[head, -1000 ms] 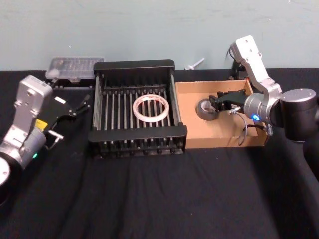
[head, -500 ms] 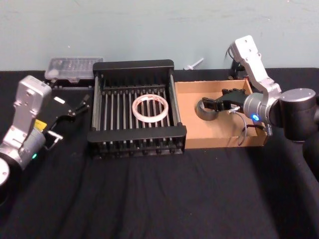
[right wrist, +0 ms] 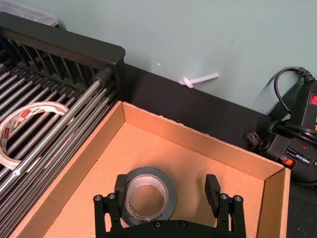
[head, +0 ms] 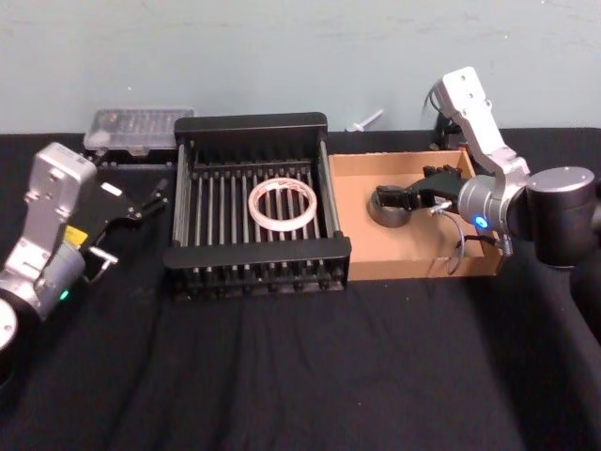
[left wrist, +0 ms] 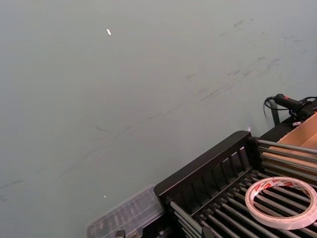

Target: Pick up the white tape and place it into the black box , Pick up the silver tape and place it into the brown box.

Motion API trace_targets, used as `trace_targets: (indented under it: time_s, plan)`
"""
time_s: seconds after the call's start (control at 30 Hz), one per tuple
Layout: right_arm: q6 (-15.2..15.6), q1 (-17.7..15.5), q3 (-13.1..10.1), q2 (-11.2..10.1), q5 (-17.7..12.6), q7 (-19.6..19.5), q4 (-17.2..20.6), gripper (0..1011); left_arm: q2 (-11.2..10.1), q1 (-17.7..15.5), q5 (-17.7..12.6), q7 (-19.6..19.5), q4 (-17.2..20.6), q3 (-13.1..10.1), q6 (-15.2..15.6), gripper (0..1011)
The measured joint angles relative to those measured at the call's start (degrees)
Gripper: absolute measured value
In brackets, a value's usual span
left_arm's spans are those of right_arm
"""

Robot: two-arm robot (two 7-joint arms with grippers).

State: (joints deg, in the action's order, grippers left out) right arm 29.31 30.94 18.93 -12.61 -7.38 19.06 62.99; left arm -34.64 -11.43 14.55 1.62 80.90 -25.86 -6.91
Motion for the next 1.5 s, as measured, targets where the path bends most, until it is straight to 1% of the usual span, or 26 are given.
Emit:
trace_targets:
  time_s: [0.1, 0.17, 0.33, 0.43, 0.47, 0.5, 0.53, 0.57, 0.63, 0.67, 0.7, 0.73, 0.77, 0.8, 0.83, 0.87, 0.93, 0.97, 1.07, 1.1, 1.2, 1.33, 1.5]
  plan:
    - [-0.18, -0.41, -0.36, 0.00, -0.01, -0.08, 0.92, 1002, 0.00, 0.00, 0.00, 0.00, 0.00, 0.00, 0.00, 1001]
    - [-0.40, -1.03, -0.87, -0.09, -0.02, -0.52, 2.42, 1002, 0.00, 0.00, 0.00, 0.00, 0.00, 0.00, 0.00, 1001]
    - [-0.97, -3.17, -2.08, -0.45, -0.16, -1.59, 7.13, 1002, 0.00, 0.00, 0.00, 0.00, 0.00, 0.00, 0.00, 1001]
    - [-2.07, -5.88, -3.15, -0.81, -0.35, -2.59, 11.84, 1002, 0.00, 0.00, 0.00, 0.00, 0.00, 0.00, 0.00, 1002]
    - [-2.07, -5.88, -3.15, -0.81, -0.35, -2.59, 11.84, 1002, 0.00, 0.00, 0.00, 0.00, 0.00, 0.00, 0.00, 1001]
    - [-2.90, -7.17, -3.58, -0.98, -0.37, -3.09, 13.69, 1002, 0.00, 0.00, 0.00, 0.00, 0.00, 0.00, 0.00, 1001]
    - [-3.49, -7.88, -3.72, -1.05, -0.36, -3.37, 14.52, 1002, 0.00, 0.00, 0.00, 0.00, 0.00, 0.00, 0.00, 1001]
    - [-4.83, -9.39, -4.08, -1.22, -0.24, -4.02, 16.33, 1002, 0.00, 0.00, 0.00, 0.00, 0.00, 0.00, 0.00, 1001]
    - [-6.22, -10.71, -4.45, -1.28, -0.03, -4.79, 17.54, 1002, 0.00, 0.00, 0.00, 0.00, 0.00, 0.00, 0.00, 1001]
    - [-7.88, -12.26, -4.92, -1.27, 0.28, -5.73, 18.64, 1002, 0.00, 0.00, 0.00, 0.00, 0.00, 0.00, 0.00, 1001]
    - [-8.82, -12.97, -5.18, -1.23, 0.53, -6.24, 19.06, 1002, 0.00, 0.00, 0.00, 0.00, 0.00, 0.00, 0.00, 1002]
    - [-10.60, -14.21, -5.52, -1.14, 1.20, -7.32, 19.63, 1002, 0.00, 0.00, 0.00, 0.00, 0.00, 0.00, 0.00, 1002]
    - [-10.60, -14.21, -5.52, -1.14, 1.20, -7.32, 19.63, 1002, 0.00, 0.00, 0.00, 0.00, 0.00, 0.00, 0.00, 1001]
    - [-12.34, -15.32, -5.71, -1.01, 2.11, -8.43, 19.93, 1002, 0.00, 0.00, 0.00, 0.00, 0.00, 0.00, 0.00, 1001]
    - [-13.14, -15.83, -5.71, -0.96, 2.62, -9.00, 20.01, 1002, 0.00, 0.00, 0.00, 0.00, 0.00, 0.00, 0.00, 1001]
    - [-14.73, -16.71, -5.71, -0.92, 3.86, -10.17, 20.14, 1002, 0.00, 0.00, 0.00, 0.00, 0.00, 0.00, 0.00, 1001]
    - [-16.25, -17.35, -5.67, -0.90, 5.03, -11.20, 20.17, 1002, 0.00, 0.00, 0.00, 0.00, 0.00, 0.00, 0.00, 1001]
    - [-17.69, -17.91, -5.60, -0.90, 6.20, -12.14, 20.17, 1002, 0.00, 0.00, 0.00, 0.00, 0.00, -0.01, 0.00, 1001]
    - [-19.31, -18.51, -5.44, -0.95, 7.62, -13.08, 20.07, 1002, 0.00, 0.00, 0.00, 0.00, 0.00, 0.00, 0.00, 1001]
    - [-20.25, -18.82, -5.36, -0.98, 8.55, -13.59, 19.82, 1002, 0.00, 0.00, 0.00, 0.00, 0.00, 0.00, 0.00, 1001]
    - [-21.01, -19.06, -5.42, -0.85, 9.67, -14.05, 19.09, 1002, 0.00, 0.00, 0.00, 0.00, 0.00, 0.00, 0.00, 1001]
    - [-21.03, -19.07, -5.66, -0.51, 10.28, -14.11, 18.52, 1002, 0.00, 0.00, 0.00, 0.00, 0.00, 0.00, 0.00, 1001]
    - [-21.04, -19.07, -5.63, -0.54, 10.27, -14.11, 18.52, 1002, 0.00, 0.00, 0.00, 0.00, 0.00, 0.00, 0.00, 1001]
